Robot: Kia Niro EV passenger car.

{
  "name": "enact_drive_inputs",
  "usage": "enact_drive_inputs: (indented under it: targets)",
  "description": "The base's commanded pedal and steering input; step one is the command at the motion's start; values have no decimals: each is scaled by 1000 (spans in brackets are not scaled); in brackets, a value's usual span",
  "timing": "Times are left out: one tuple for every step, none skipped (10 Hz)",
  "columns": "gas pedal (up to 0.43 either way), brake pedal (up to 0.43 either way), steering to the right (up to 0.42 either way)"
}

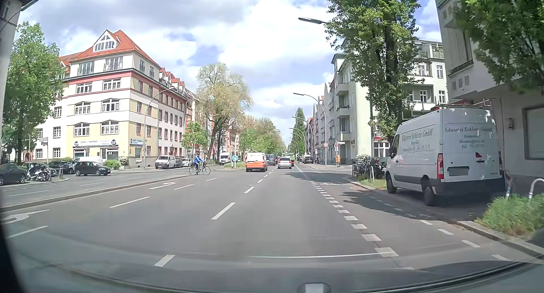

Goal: Follow the waypoints while adhering to traffic rules and regulations

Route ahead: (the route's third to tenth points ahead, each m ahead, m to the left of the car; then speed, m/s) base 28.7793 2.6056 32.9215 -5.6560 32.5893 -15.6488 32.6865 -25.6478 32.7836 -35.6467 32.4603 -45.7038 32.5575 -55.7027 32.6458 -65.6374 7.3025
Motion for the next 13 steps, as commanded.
enact_drive_inputs:
  targets:
    - [280,18,1]
    - [280,18,0]
    - [280,18,0]
    - [280,18,0]
    - [260,18,0]
    - [197,18,0]
    - [150,18,0]
    - [110,18,1]
    - [47,18,0]
    - [20,18,0]
    - [0,18,1]
    - [0,18,1]
    - [0,18,1]
